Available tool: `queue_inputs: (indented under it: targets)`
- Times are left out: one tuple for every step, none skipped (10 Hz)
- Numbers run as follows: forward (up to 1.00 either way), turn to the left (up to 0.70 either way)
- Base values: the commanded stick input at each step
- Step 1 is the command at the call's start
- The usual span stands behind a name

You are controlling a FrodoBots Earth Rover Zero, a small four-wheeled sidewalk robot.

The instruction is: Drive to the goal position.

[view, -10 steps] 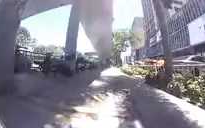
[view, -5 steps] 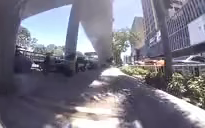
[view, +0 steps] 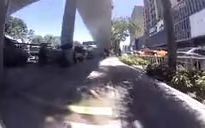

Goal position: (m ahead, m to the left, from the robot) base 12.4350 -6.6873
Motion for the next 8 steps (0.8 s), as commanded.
queue_inputs:
  targets:
    - [0.45, 0.00]
    - [0.45, 0.00]
    - [0.45, 0.00]
    - [0.45, 0.00]
    - [0.45, 0.00]
    - [0.45, 0.00]
    - [0.45, 0.00]
    - [0.45, 0.00]
